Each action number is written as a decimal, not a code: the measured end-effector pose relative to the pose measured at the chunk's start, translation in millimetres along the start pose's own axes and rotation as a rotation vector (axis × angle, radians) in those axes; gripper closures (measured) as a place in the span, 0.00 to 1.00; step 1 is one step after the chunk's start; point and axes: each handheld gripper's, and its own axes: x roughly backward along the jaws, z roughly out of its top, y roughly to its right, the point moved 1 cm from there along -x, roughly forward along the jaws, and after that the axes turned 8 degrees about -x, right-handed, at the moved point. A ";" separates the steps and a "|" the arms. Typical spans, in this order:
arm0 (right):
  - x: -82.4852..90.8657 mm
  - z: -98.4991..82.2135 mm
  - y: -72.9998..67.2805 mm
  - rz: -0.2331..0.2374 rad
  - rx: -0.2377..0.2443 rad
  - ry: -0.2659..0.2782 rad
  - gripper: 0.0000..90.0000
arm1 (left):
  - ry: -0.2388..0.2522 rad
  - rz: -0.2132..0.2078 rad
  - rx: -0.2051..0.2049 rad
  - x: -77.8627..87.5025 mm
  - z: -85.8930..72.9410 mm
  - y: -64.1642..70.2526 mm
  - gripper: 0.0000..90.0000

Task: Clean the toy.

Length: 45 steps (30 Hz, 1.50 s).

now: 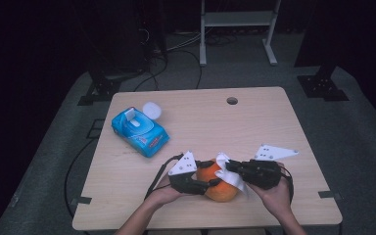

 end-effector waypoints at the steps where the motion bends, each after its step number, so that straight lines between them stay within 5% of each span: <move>1: -1.2 -1.6 0.5 -0.009 0.005 -0.011 0.95 | 0.006 0.000 -0.002 0.6 0.4 -0.3 0.40; 8: 6.1 -12.3 11.7 -0.021 -0.008 -0.056 0.95 | 0.022 -0.030 0.056 10.7 -10.2 -16.7 0.20; 12: 11.0 -15.3 15.8 0.016 -0.018 -0.071 0.95 | 0.036 -0.135 0.146 0.9 -24.5 -19.3 0.17; 15: 11.6 -14.7 16.1 0.027 -0.017 -0.080 0.94 | 0.038 -0.149 0.155 -7.0 -29.4 -17.3 0.14; 18: 9.8 -14.9 15.6 0.032 -0.016 -0.077 0.94 | 0.040 -0.133 0.124 -13.0 -30.4 -10.9 0.13; 22: 10.6 -13.2 16.6 0.011 -0.025 -0.059 0.94 | 0.043 -0.056 0.062 -9.4 -23.3 -4.7 0.36; 25: 13.4 -9.8 18.8 0.013 -0.048 -0.018 0.95 | 0.050 -0.006 0.014 -2.8 -12.1 -2.9 0.43; 30: 11.7 0.5 -0.7 0.002 0.017 0.039 0.95 | 0.001 0.048 -0.060 8.2 3.5 -4.5 0.43; 32: 4.3 4.3 -13.3 0.027 0.059 0.034 0.95 | -0.015 0.048 -0.049 5.2 1.3 -3.6 0.42; 35: -7.4 3.0 -20.7 0.004 0.117 -0.010 0.95 | -0.041 0.029 -0.047 -0.6 -7.9 -1.0 0.41; 37: -7.5 0.8 -12.6 -0.008 0.101 -0.017 0.95 | -0.037 0.025 -0.048 -2.3 -8.4 0.9 0.41; 41: 7.1 0.3 13.2 -0.104 0.037 0.007 0.95 | -0.042 0.011 -0.067 -5.3 -7.4 5.0 0.41; 45: 8.9 -4.7 15.6 -0.082 0.001 0.005 0.95 | -0.030 -0.016 -0.072 -9.6 -8.2 7.8 0.38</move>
